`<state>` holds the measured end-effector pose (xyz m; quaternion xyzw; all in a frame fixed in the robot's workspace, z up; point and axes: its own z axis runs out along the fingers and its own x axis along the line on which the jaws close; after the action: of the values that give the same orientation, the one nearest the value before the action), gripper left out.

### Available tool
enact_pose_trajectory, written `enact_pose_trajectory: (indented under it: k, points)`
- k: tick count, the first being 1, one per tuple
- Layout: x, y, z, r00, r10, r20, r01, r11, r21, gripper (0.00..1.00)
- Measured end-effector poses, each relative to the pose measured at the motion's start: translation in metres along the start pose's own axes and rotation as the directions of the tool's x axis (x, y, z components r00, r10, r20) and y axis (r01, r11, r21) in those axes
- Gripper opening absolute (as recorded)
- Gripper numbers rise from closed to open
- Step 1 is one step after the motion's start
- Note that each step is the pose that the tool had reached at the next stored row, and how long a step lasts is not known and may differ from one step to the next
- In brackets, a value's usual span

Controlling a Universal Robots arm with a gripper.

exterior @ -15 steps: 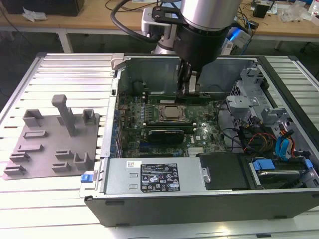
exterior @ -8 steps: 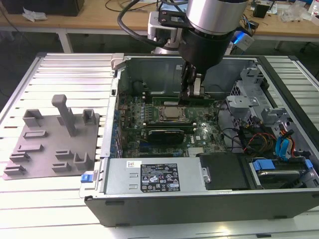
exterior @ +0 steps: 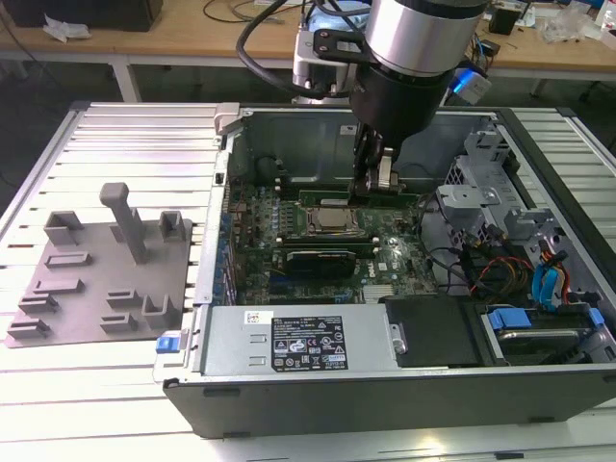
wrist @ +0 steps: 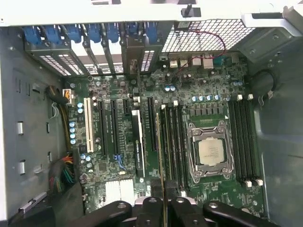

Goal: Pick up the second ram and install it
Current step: 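Pick up the second ram and move it above second insertion slot, then insert the second ram into the second slot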

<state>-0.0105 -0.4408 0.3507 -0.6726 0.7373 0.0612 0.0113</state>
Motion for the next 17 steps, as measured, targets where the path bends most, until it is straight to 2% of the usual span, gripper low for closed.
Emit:
enact_pose_trajectory:
  k: [3,14,17]
  points:
    - [-0.0019,-0.0004,0.0039,1.0,0.0,0.0002,0.0,1.0,0.0,0.11]
    - [-0.002,-0.0004,0.0042,1.0,0.0,0.0003,0.0,1.0,-0.0001,0.11]
    - [-0.002,-0.0006,0.0075,1.0,0.0,0.0003,0.0,1.0,-0.0001,0.11]
